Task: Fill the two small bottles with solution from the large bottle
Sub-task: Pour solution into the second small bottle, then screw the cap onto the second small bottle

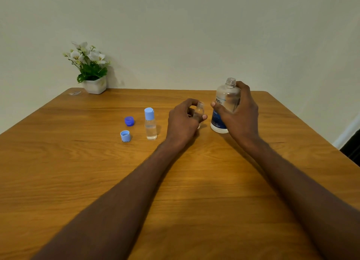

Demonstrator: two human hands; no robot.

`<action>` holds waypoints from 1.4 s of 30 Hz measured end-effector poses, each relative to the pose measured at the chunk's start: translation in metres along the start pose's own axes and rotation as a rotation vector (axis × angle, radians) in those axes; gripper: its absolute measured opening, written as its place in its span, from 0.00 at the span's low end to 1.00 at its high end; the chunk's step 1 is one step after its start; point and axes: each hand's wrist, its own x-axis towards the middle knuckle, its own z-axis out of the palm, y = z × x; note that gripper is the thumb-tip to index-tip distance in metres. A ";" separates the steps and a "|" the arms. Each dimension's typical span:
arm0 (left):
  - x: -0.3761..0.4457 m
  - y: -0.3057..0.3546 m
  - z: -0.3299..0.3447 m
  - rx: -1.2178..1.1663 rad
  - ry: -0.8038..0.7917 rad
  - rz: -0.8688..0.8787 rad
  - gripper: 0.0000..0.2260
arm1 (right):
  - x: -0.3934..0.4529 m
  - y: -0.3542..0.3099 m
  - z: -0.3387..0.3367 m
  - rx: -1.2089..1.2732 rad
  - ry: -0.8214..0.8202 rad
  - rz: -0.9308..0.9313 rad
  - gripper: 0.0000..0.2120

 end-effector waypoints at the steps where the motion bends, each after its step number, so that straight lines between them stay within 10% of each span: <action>1: 0.000 0.000 0.000 0.000 -0.003 -0.004 0.18 | 0.000 0.000 0.000 -0.001 -0.004 -0.004 0.39; 9: -0.001 0.000 0.001 -0.028 0.013 -0.012 0.17 | -0.005 0.004 0.000 0.060 0.001 0.045 0.48; 19: -0.011 0.004 0.000 -0.089 0.069 0.053 0.16 | -0.013 -0.004 -0.013 -0.154 0.362 -0.186 0.17; 34: -0.059 0.038 -0.102 -0.104 0.240 0.190 0.12 | -0.067 -0.085 -0.005 0.163 0.041 -0.319 0.07; 42: -0.081 0.005 -0.194 0.039 0.317 0.105 0.08 | -0.102 -0.136 0.058 0.036 -0.454 -0.346 0.14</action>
